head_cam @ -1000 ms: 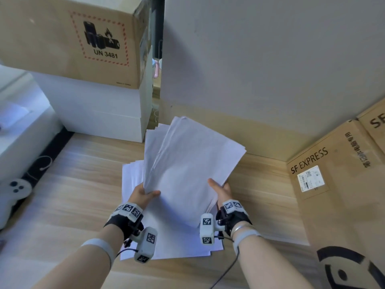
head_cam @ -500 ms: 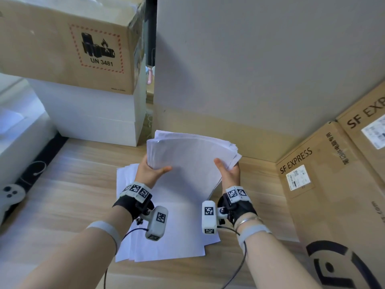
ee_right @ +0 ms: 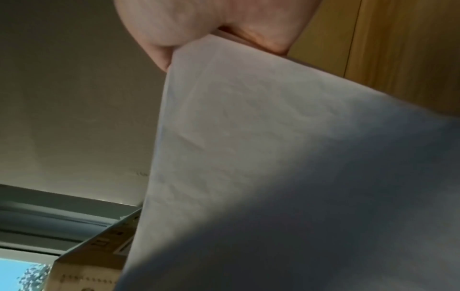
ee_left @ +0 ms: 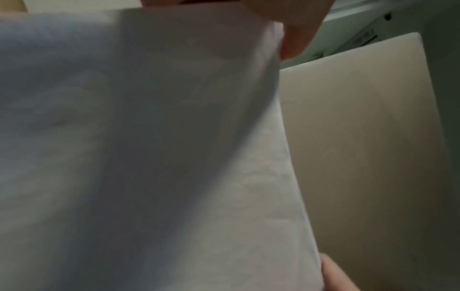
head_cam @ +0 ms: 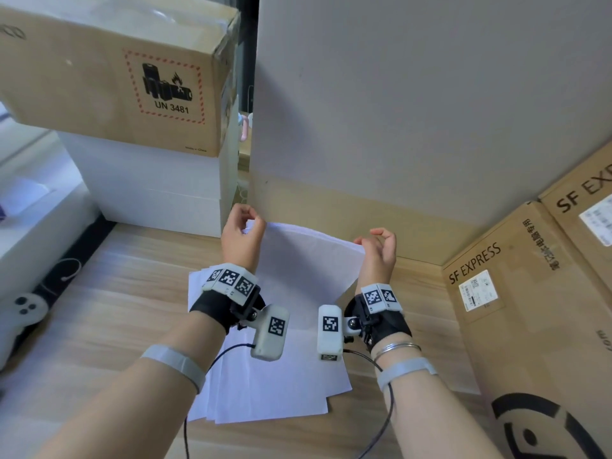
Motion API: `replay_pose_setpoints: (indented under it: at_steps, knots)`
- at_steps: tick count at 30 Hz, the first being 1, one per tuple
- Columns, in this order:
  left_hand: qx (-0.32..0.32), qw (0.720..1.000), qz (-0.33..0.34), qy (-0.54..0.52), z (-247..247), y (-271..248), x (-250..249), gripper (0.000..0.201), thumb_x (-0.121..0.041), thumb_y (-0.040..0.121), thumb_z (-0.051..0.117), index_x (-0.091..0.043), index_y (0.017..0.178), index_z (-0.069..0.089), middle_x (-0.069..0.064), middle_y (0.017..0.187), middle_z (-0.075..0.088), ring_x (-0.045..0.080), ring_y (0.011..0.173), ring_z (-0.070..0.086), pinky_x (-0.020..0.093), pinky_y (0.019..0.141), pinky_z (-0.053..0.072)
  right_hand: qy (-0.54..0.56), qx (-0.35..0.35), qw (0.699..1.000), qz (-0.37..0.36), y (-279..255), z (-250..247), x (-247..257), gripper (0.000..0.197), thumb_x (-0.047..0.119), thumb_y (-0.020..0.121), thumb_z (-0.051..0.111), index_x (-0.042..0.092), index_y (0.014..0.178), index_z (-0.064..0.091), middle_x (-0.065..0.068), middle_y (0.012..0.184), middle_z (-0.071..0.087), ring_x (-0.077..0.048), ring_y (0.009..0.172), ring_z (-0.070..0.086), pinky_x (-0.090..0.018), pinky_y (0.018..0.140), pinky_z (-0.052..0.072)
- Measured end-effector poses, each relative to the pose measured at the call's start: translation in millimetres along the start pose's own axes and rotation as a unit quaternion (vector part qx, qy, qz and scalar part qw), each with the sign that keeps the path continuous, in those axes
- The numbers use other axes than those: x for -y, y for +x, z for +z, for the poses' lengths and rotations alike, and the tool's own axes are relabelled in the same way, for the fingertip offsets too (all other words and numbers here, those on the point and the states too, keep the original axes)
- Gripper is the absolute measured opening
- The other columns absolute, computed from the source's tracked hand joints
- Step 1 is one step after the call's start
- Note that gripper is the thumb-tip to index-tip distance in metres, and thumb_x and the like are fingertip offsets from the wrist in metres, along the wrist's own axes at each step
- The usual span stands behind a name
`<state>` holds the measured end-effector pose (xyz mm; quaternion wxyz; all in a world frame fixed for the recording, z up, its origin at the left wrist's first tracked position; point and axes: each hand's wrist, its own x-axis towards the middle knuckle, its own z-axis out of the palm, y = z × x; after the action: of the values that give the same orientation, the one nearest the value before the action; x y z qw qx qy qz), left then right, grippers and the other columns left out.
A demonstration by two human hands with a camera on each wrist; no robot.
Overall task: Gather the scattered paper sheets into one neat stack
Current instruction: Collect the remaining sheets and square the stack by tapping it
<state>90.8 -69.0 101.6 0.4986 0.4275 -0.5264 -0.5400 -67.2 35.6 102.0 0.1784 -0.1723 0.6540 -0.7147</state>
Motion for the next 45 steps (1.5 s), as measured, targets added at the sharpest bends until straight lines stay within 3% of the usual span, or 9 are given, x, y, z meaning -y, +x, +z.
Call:
replay_pose_setpoints:
  at_steps: [7,12,17,24,28,31,36,42,45]
  knots:
    - [-0.057,0.998,-0.010,0.033,3,3,16,0.035,-0.006,0.085,0.040,-0.026,0.056,0.042,-0.004,0.057,0.043,-0.002,0.049,0.040,0.020,0.054,0.030,-0.007,0.128,0.992,0.014,-9,-2,-8,0.036,0.028,0.075,0.063,0.028,0.109,0.049,0.006,0.082,0.058,0.003,0.073,0.058,-0.014,0.069,0.045]
    - [-0.079,0.997,0.009,0.017,6,5,18,0.046,-0.010,0.094,0.041,-0.020,0.052,0.026,0.001,0.054,0.023,0.002,0.040,0.027,0.017,0.046,0.019,-0.087,0.138,0.986,0.041,-11,-9,-25,0.056,-0.004,0.071,0.075,0.029,0.110,0.052,0.007,0.086,0.058,0.000,0.079,0.059,-0.024,0.080,0.049]
    - [-0.081,0.996,0.033,-0.007,11,10,2,0.047,-0.014,0.096,0.042,-0.020,0.053,0.022,0.000,0.055,0.018,0.001,0.039,0.024,0.014,0.043,0.019,-0.145,0.128,0.974,0.115,-13,-22,-35,0.027,-0.004,0.075,0.071,0.021,0.073,0.061,0.004,0.075,0.064,-0.019,0.074,0.061,-0.023,0.063,0.051]
    - [-0.069,0.994,0.084,-0.031,13,7,8,0.037,-0.023,0.095,0.030,-0.021,0.059,0.037,-0.002,0.058,0.036,-0.005,0.048,0.038,0.008,0.051,0.031,-0.102,0.105,0.979,0.142,-11,-29,-42,0.028,-0.006,0.073,0.072,0.019,0.076,0.062,0.003,0.078,0.065,-0.011,0.070,0.061,-0.017,0.059,0.051]
    - [-0.063,0.997,0.012,-0.045,6,2,37,0.035,-0.036,0.090,0.025,-0.024,0.063,0.044,-0.004,0.062,0.040,0.010,0.059,0.038,0.023,0.060,0.031,-0.136,0.150,0.963,0.180,-19,-35,-57,0.032,-0.005,0.075,0.072,0.025,0.074,0.058,0.010,0.077,0.062,-0.007,0.070,0.060,-0.009,0.054,0.050]
    - [-0.065,0.994,-0.033,-0.079,6,4,41,0.036,-0.039,0.088,0.026,-0.022,0.062,0.045,-0.003,0.062,0.041,0.012,0.059,0.038,0.025,0.060,0.031,-0.167,0.139,0.956,0.199,-20,-30,-66,0.024,0.007,0.079,0.071,0.027,0.073,0.057,0.006,0.079,0.062,-0.020,0.083,0.060,-0.032,0.075,0.051]
    - [0.008,0.989,-0.108,-0.103,7,6,37,0.040,-0.036,0.095,0.027,-0.017,0.079,0.058,-0.002,0.082,0.057,0.011,0.075,0.052,0.019,0.068,0.044,-0.154,0.062,0.963,0.211,-7,-24,-68,0.012,0.013,0.081,0.069,0.004,0.088,0.063,-0.011,0.089,0.063,-0.022,0.083,0.058,-0.030,0.077,0.044]
    - [0.164,0.972,-0.139,0.096,-15,-14,70,0.021,-0.022,0.075,0.073,-0.025,0.076,0.053,-0.003,0.069,0.052,0.001,0.062,0.050,0.007,0.056,0.041,-0.157,0.069,0.965,0.196,8,-26,-56,0.011,0.011,0.083,0.067,0.006,0.090,0.060,-0.010,0.093,0.062,-0.020,0.087,0.057,-0.029,0.078,0.044]
    - [0.184,0.948,-0.245,0.085,-31,-16,91,0.036,-0.015,0.067,0.080,-0.015,0.097,0.060,0.001,0.086,0.066,0.014,0.075,0.062,0.022,0.069,0.053,-0.196,0.096,0.954,0.205,15,-25,-60,0.024,0.014,0.081,0.070,0.002,0.101,0.065,-0.014,0.100,0.066,-0.024,0.091,0.062,-0.035,0.085,0.048]
